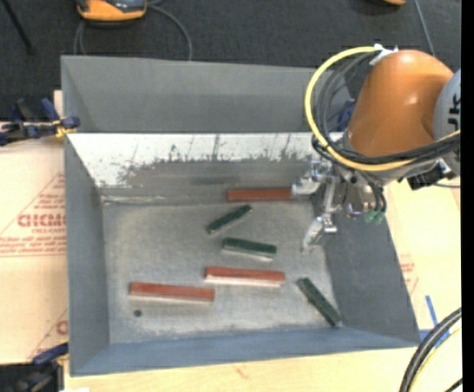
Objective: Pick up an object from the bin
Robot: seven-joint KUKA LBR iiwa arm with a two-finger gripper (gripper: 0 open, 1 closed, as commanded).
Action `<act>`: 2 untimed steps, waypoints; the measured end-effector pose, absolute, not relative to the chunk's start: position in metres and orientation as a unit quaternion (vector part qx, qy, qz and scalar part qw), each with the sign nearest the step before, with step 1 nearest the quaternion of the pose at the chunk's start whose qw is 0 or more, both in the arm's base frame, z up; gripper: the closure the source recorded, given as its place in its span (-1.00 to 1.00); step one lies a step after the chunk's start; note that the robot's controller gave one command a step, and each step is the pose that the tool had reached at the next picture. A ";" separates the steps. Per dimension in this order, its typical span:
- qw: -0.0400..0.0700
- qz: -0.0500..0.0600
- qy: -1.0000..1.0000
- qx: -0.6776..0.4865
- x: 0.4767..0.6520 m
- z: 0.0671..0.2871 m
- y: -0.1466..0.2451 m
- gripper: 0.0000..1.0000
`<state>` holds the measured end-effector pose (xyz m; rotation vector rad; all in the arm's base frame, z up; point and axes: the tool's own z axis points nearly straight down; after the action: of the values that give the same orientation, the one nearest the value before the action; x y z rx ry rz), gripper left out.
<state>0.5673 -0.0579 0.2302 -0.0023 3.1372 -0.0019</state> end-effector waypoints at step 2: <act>0.005 0.000 1.000 0.006 0.540 0.180 -0.028 -1.00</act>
Offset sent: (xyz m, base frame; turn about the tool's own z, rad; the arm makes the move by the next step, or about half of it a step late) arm -0.0482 0.0523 -0.0888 0.0187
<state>0.5402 -0.0284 0.1795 0.0182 3.1322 -0.0006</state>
